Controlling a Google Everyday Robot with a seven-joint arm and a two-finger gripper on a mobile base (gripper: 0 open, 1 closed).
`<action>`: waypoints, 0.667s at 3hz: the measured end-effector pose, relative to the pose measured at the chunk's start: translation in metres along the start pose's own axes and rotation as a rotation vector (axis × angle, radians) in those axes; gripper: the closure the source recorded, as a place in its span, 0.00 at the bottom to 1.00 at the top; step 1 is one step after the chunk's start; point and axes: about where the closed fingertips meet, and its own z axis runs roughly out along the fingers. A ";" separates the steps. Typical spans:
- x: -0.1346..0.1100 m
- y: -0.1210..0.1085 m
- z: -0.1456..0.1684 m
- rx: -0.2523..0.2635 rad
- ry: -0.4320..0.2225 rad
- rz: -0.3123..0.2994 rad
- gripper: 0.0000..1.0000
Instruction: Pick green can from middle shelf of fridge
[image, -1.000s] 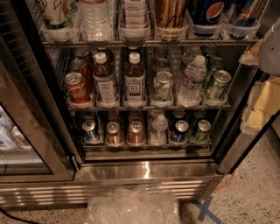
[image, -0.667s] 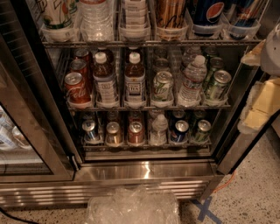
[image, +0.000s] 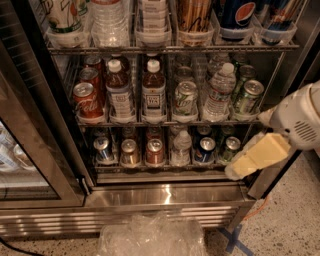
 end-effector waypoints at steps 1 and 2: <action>0.005 0.003 0.036 -0.030 -0.129 0.179 0.00; -0.003 -0.002 0.036 -0.005 -0.165 0.191 0.00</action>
Offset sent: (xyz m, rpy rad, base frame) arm 0.0049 0.0124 -0.0310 0.1571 0.0175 -0.1233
